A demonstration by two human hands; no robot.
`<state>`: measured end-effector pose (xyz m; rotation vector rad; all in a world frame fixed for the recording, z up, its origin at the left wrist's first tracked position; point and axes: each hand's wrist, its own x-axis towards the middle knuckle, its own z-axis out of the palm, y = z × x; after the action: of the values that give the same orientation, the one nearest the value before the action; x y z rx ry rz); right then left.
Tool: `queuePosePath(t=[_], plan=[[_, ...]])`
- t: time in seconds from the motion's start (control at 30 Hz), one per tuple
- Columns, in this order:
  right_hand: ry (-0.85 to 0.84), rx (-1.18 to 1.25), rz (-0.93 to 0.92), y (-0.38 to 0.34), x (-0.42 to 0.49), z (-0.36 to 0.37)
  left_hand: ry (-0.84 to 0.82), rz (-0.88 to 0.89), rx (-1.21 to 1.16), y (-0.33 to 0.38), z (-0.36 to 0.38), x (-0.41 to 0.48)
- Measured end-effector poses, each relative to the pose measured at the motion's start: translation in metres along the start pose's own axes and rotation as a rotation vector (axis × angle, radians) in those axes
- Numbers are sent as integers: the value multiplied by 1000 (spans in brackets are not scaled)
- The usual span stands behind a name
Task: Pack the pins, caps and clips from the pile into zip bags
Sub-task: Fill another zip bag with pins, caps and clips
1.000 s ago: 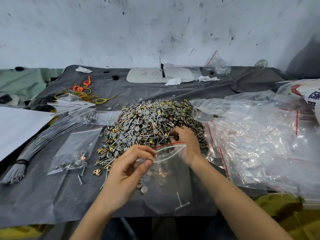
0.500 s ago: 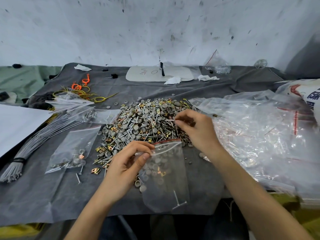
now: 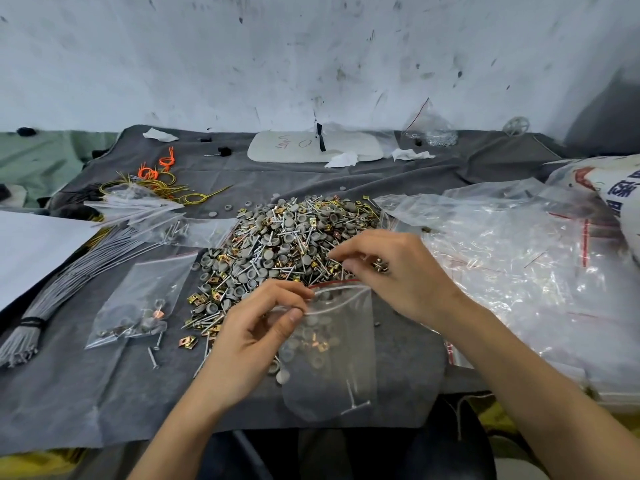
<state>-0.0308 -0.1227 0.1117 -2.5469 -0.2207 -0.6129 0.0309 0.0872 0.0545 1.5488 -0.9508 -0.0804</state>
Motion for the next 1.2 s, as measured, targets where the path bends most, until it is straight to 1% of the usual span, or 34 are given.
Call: queuePosePath(t=[0.03,0.07,0.1,0.13,0.2,0.27,0.3,0.4,0.47,0.57,0.63,0.7,0.77,0.83,0.87,0.93,1.07,1.13,1.2], plan=[[51,-11,41,7,3,5,6,1,-3,0,-2,-1],[67,-41,93,14,6,13,8,0,-10,0,-3,-3],[45,-71,148,23,11,22,10,-1,-16,1,-4,-4],[-10,-102,195,31,16,32,12,-1,-21,1,-4,-5],[-176,-185,248,46,25,56,15,-5,-32,1,-5,-7],[-310,-248,234,57,28,77,26,-13,-44,2,-6,-8],[-323,-265,212,60,28,86,36,-21,-55,3,-7,-8],[-212,-302,132,65,26,101,74,-35,-72,7,-11,-8],[-137,-250,104,64,25,104,93,-51,-85,7,-13,-7],[-151,-213,123,64,25,101,105,-64,-95,6,-14,-6],[-145,-177,172,62,24,94,99,-62,-88,6,-13,-6],[-78,-6,297,54,26,78,97,-57,-86,5,-13,-5],[32,163,360,43,30,55,89,-57,-74,3,-13,-5],[78,285,317,28,33,23,67,-57,-63,1,-12,-5],[58,310,273,18,34,7,52,-56,-68,1,-11,-4],[-42,240,160,-2,34,-19,26,-52,-85,4,-9,-3],[-299,-46,-59,-33,28,-32,4,-15,-71,6,-5,2],[-379,-102,-99,-40,23,-28,1,-3,-69,8,-4,3],[-393,-59,-68,-42,21,-27,-1,-1,-62,8,-4,4]])
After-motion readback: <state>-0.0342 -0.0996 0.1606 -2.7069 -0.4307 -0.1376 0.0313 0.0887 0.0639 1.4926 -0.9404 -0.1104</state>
